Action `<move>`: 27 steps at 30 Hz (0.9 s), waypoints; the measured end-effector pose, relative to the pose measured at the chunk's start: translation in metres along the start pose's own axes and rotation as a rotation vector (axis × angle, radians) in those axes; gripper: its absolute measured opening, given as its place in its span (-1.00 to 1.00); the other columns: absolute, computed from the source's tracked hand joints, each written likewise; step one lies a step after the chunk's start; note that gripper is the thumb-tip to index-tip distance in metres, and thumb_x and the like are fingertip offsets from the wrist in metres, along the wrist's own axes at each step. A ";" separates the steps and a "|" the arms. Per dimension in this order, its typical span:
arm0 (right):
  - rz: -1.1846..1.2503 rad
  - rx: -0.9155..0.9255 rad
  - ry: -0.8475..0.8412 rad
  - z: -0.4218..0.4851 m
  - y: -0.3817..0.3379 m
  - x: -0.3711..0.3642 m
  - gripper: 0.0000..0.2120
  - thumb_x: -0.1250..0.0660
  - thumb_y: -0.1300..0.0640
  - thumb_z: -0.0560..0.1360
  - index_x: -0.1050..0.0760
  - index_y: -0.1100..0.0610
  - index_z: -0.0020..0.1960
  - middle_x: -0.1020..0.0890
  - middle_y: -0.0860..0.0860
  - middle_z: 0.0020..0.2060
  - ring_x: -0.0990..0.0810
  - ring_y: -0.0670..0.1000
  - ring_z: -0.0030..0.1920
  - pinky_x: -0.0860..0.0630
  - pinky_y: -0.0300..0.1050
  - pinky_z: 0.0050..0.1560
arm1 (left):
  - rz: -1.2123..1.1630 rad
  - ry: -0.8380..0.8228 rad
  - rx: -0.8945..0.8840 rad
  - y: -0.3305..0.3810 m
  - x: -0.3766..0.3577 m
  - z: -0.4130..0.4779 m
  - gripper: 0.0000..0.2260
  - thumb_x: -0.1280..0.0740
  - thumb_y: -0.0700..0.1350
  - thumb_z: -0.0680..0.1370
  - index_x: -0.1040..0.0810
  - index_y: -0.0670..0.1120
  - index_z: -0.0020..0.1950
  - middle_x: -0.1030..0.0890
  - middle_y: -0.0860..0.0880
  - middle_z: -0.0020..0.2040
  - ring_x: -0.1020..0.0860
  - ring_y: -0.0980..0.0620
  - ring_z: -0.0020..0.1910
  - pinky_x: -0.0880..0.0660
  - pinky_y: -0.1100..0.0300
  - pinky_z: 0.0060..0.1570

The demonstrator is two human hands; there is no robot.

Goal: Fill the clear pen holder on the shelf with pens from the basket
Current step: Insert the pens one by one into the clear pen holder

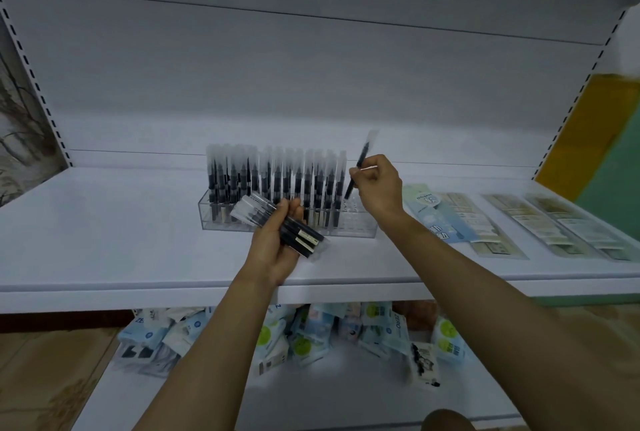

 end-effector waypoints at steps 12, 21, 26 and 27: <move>-0.101 0.221 -0.019 -0.014 0.016 -0.016 -0.92 -0.38 0.23 0.48 -0.48 0.19 -0.09 -0.49 -0.13 -0.35 -0.48 -0.19 -0.29 -0.40 -0.37 -0.23 | 0.006 0.008 0.005 0.000 0.000 0.001 -0.94 -0.31 -0.16 0.57 -0.57 -0.11 -0.03 -0.68 -0.02 -0.17 -0.64 0.14 -0.24 -0.61 0.25 -0.12; -0.071 0.190 -0.061 -0.016 0.018 -0.016 -0.81 -0.35 0.27 0.47 -0.50 0.23 0.08 -0.55 -0.04 -0.26 -0.54 -0.05 -0.16 -0.43 -0.30 -0.02 | 0.007 0.014 -0.008 0.000 0.001 0.001 -0.95 -0.32 -0.17 0.56 -0.57 -0.12 -0.04 -0.68 -0.03 -0.17 -0.65 0.14 -0.23 -0.56 0.21 0.05; -0.064 0.196 -0.048 -0.014 0.021 -0.016 -0.88 -0.32 0.31 0.47 -0.54 0.23 0.00 -0.58 0.02 -0.24 -0.54 -0.04 -0.19 -0.42 -0.37 -0.08 | 0.008 0.015 -0.012 0.001 0.001 0.001 -0.94 -0.32 -0.17 0.56 -0.58 -0.12 -0.05 -0.68 -0.03 -0.18 -0.65 0.14 -0.25 -0.55 0.20 0.05; -0.061 0.200 -0.046 -0.013 0.021 -0.017 -0.91 -0.33 0.30 0.47 -0.54 0.23 -0.02 -0.58 0.01 -0.24 -0.53 -0.05 -0.20 -0.41 -0.44 -0.11 | 0.008 0.016 -0.012 0.001 0.002 0.002 -0.94 -0.32 -0.17 0.56 -0.58 -0.12 -0.05 -0.68 -0.03 -0.18 -0.65 0.14 -0.25 -0.55 0.20 0.05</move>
Point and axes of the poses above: each hand's wrist, its own z-axis towards the middle knuckle, its own x-axis out of the back of the hand, y = z × x, the point moved 8 cm from there along z, towards the middle knuckle
